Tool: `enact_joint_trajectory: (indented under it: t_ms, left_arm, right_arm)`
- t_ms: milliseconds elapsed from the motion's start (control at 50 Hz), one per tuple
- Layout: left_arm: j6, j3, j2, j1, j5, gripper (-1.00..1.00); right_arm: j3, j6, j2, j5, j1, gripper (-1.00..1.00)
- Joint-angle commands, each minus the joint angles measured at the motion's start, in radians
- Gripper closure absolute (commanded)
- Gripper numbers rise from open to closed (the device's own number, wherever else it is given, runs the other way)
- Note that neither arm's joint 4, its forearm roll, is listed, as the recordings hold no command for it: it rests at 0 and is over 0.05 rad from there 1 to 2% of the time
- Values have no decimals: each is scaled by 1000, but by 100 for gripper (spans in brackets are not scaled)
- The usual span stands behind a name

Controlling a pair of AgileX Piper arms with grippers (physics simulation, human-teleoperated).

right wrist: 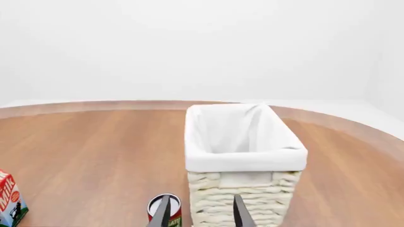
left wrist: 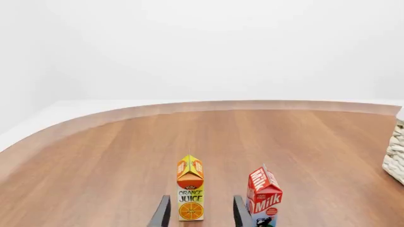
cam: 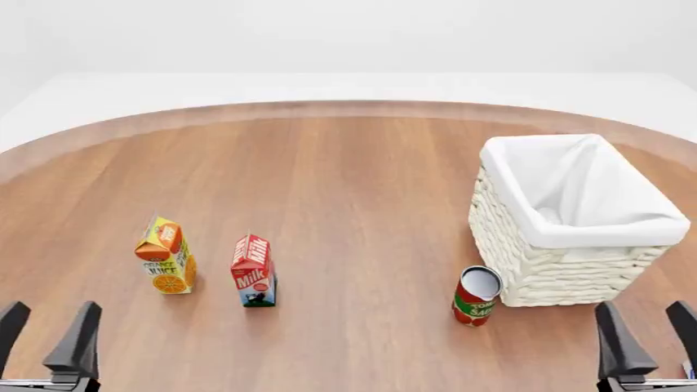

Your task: Pick the milk and place it in the basket.

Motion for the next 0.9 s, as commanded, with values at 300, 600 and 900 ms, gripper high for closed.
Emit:
enact_joint_trajectory:
  t_ms: [300, 600, 900]
  left_arm:
    - [0, -3, 5, 0, -1, -100]
    - [0, -3, 5, 0, -1, -100]
    - [0, -3, 5, 0, -1, -100]
  right_arm:
    - [-67, -10, 0, 50, 44, -100]
    - [-326, -26, 151, 174, 208, -100]
    - [-487, 23, 232, 270, 317, -100]
